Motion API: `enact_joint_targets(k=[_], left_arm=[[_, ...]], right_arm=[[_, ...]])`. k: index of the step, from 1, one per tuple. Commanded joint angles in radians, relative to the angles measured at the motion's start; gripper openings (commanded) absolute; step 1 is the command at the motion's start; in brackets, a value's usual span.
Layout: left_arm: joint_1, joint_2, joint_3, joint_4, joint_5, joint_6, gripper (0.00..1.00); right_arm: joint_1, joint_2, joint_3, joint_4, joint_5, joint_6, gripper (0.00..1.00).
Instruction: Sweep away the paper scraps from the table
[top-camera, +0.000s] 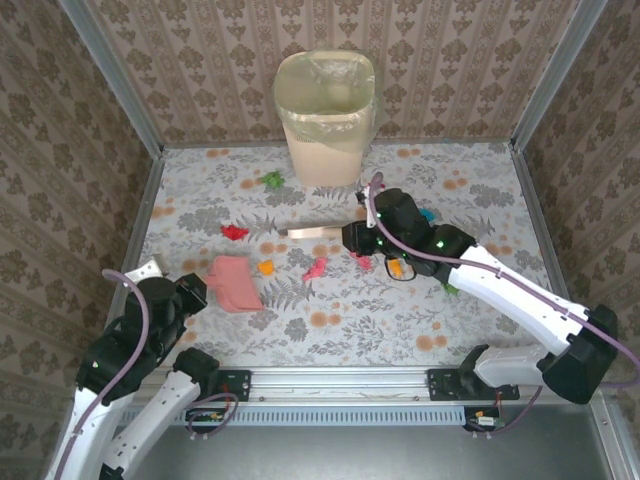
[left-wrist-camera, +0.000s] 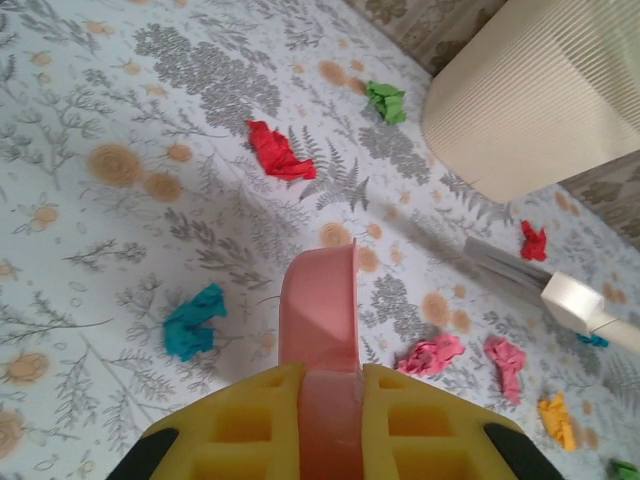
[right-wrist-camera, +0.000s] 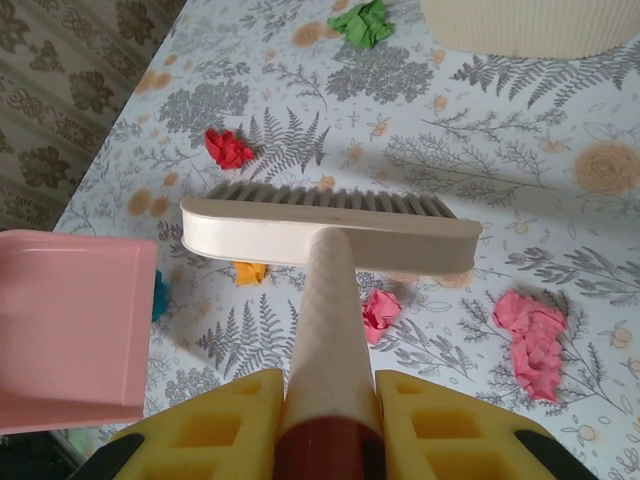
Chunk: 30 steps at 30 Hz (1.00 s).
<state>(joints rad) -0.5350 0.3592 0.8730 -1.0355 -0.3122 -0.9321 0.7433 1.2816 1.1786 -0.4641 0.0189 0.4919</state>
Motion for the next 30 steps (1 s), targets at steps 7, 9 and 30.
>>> enact_joint_targets(k=[7, 9, 30], left_arm=[[0.028, 0.076, -0.069, 0.064, 0.000, 0.061, 0.00], [0.050, 0.083, -0.103, 0.105, 0.029, 0.062, 0.00], [0.303, 0.116, -0.346, 0.328, 0.269, 0.081, 0.00]], right_arm=[[0.049, 0.204, 0.217, -0.120, 0.001, 0.001, 0.00], [0.055, 0.235, 0.247, -0.135, 0.012, 0.001, 0.00], [0.062, 0.441, 0.395, -0.147, -0.033, 0.249, 0.00]])
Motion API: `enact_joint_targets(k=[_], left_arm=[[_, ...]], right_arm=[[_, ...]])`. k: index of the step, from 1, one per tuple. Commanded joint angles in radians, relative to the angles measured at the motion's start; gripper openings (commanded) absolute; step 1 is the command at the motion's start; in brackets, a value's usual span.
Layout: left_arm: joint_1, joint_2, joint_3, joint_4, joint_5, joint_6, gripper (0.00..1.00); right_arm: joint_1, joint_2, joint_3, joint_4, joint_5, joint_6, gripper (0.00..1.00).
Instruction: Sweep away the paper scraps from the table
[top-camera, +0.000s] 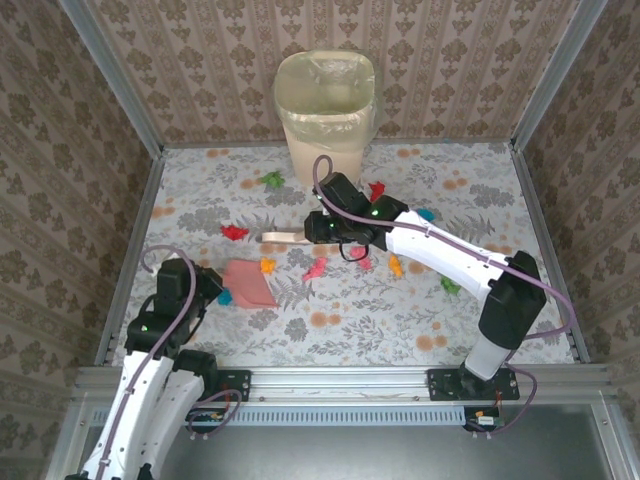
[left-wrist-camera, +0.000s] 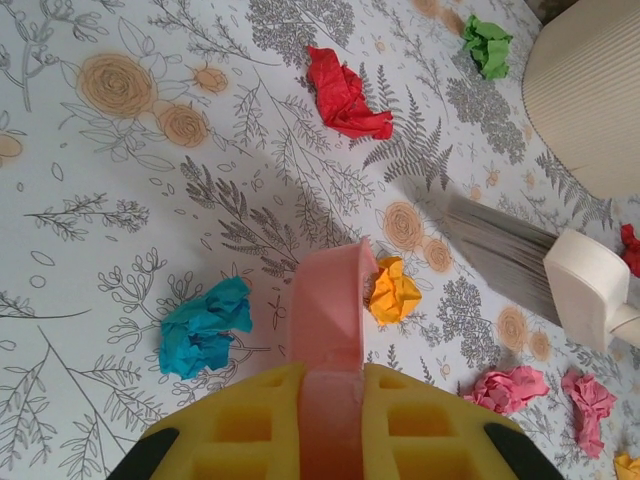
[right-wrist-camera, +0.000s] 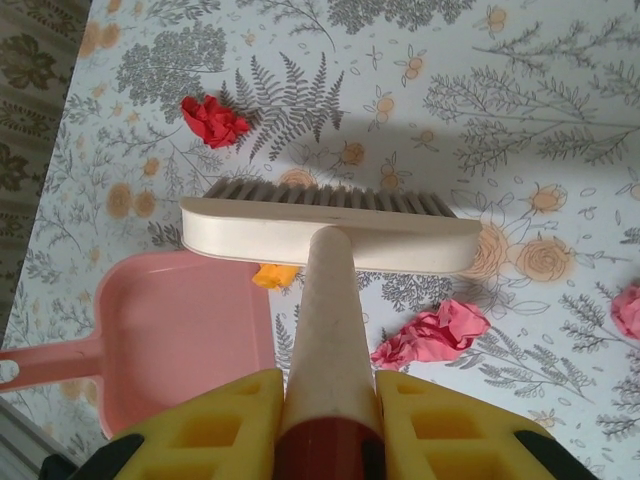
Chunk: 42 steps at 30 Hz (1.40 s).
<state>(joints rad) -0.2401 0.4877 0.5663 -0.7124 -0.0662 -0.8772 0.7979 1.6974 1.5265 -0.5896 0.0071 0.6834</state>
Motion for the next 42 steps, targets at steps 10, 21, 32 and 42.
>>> enact_joint_targets(k=[10, 21, 32, 42], left_arm=[[0.012, -0.056, -0.140, 0.084, 0.042, -0.004, 0.00], [0.012, -0.075, -0.224, 0.164, 0.012, -0.045, 0.00], [0.012, -0.077, -0.269, 0.251, -0.035, -0.069, 0.00], [0.012, -0.107, -0.344, 0.349, -0.006, -0.111, 0.00]], right_arm=[[0.009, 0.052, 0.053, -0.019, -0.086, 0.106, 0.00], [0.007, 0.026, -0.004, 0.049, -0.207, 0.184, 0.00], [0.009, -0.028, -0.031, 0.038, -0.235, 0.175, 0.00], [-0.005, -0.091, -0.066, 0.048, -0.269, 0.175, 0.00]])
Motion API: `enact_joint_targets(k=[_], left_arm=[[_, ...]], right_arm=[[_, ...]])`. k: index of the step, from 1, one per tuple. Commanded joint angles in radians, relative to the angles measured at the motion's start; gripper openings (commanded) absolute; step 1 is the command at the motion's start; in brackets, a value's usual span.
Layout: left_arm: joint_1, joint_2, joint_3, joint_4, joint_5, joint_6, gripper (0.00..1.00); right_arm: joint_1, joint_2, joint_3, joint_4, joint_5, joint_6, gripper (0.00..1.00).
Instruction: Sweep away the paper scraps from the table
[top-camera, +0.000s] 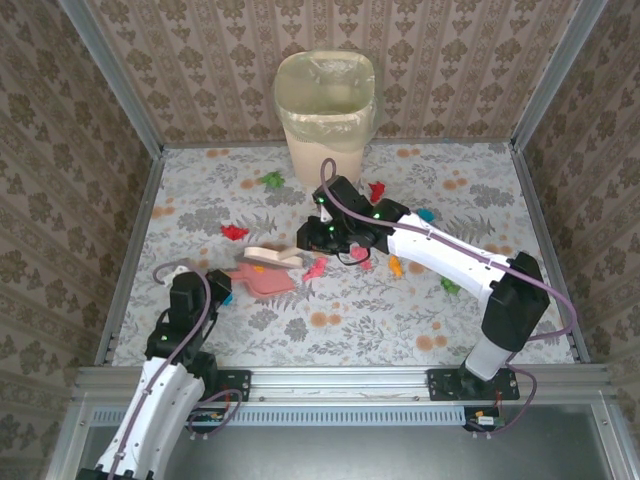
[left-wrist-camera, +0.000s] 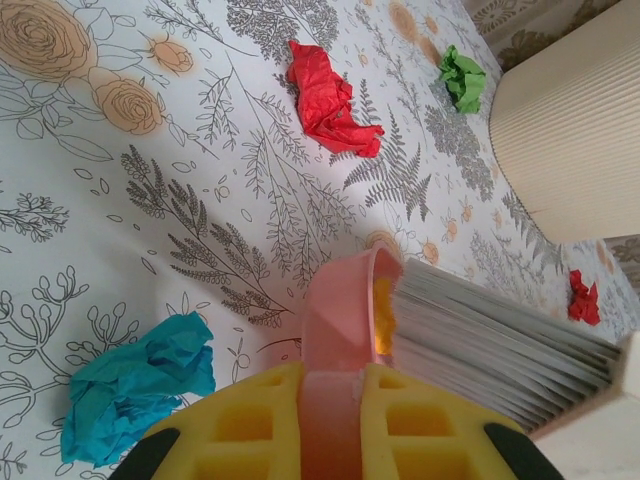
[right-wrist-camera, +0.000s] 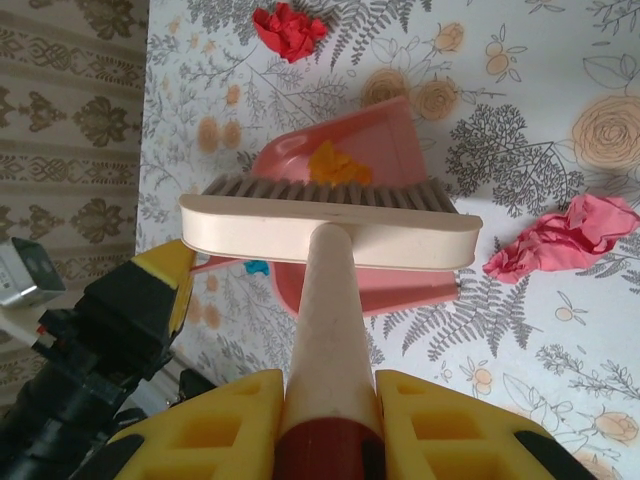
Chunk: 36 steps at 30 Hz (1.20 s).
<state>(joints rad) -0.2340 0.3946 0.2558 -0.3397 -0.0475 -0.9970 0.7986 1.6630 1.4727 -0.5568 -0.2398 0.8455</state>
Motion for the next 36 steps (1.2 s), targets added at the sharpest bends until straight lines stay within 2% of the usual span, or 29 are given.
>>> enact_joint_targets(k=[1, 9, 18, 28, 32, 36], left_arm=[[0.006, -0.024, -0.035, -0.026, -0.026, 0.009, 0.00], [0.008, -0.099, -0.058, -0.035, -0.030, -0.004, 0.00], [0.009, -0.148, -0.126, 0.015, -0.009, -0.049, 0.00], [0.009, -0.148, -0.136, 0.019, -0.031, -0.045, 0.00], [0.008, -0.148, -0.155, 0.035, -0.040, -0.048, 0.00], [0.008, -0.148, -0.170, 0.052, -0.037, -0.051, 0.00]], right_arm=[[-0.007, -0.066, -0.014, 0.011, -0.012, 0.008, 0.00], [-0.028, -0.146, -0.042, 0.016, 0.037, -0.031, 0.00], [-0.055, -0.217, -0.129, 0.074, 0.160, -0.075, 0.00], [-0.068, 0.007, 0.012, 0.112, 0.147, -0.081, 0.00], [-0.068, 0.061, 0.044, 0.112, 0.139, -0.061, 0.00], [-0.060, 0.077, 0.041, 0.111, 0.079, -0.035, 0.00]])
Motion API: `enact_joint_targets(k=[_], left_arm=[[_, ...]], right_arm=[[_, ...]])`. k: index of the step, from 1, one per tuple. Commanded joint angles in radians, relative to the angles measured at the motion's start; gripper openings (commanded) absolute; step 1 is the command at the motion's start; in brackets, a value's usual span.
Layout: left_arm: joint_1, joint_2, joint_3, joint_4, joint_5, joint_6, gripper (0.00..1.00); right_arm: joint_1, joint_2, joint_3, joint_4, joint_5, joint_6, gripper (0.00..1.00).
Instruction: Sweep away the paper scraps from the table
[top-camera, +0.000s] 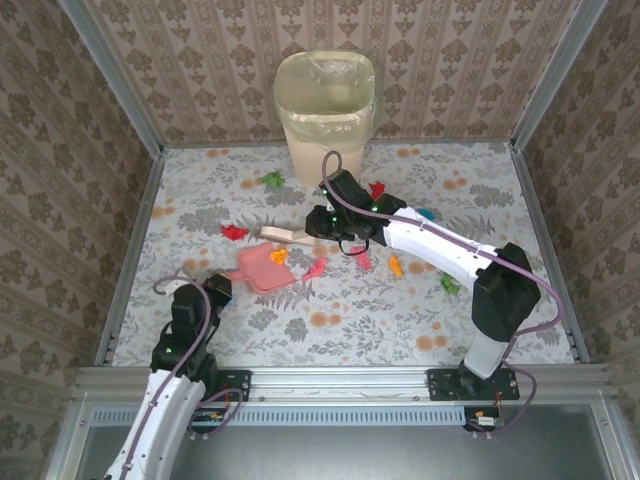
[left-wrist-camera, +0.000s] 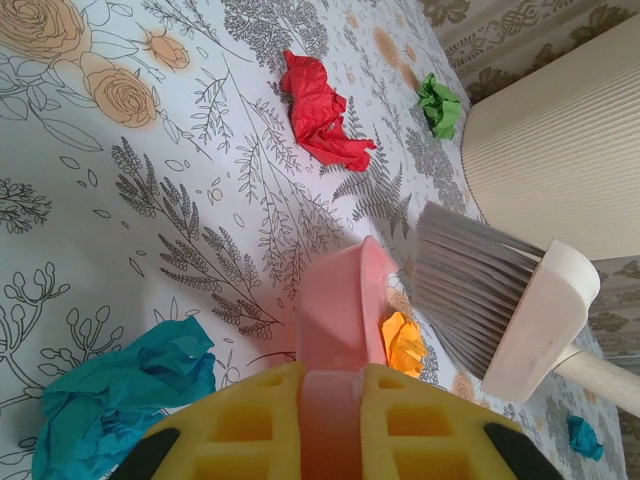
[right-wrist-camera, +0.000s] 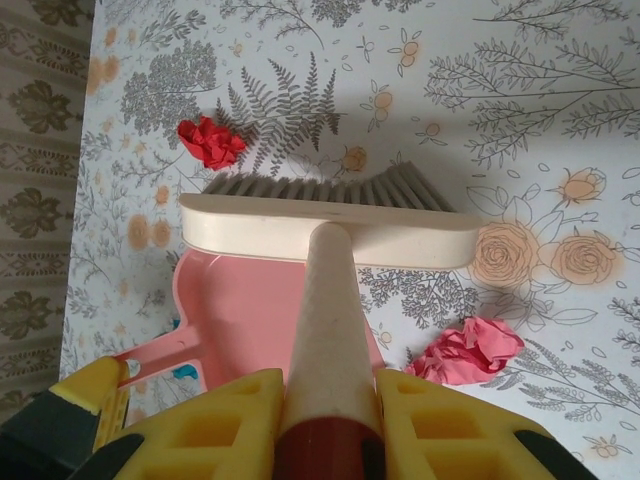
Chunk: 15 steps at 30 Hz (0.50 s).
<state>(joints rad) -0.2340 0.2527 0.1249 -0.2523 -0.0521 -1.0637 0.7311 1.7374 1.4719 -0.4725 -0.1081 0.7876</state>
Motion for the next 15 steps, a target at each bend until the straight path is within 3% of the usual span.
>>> enact_joint_targets(k=[1, 15], left_arm=[[0.008, -0.006, -0.044, -0.029, -0.032, 0.011, 0.00], [0.009, -0.006, -0.107, 0.096, -0.031, -0.077, 0.00]], right_arm=[[0.010, 0.000, 0.035, 0.031, -0.068, 0.033, 0.00], [0.047, -0.098, -0.054, 0.112, -0.175, 0.158, 0.00]])
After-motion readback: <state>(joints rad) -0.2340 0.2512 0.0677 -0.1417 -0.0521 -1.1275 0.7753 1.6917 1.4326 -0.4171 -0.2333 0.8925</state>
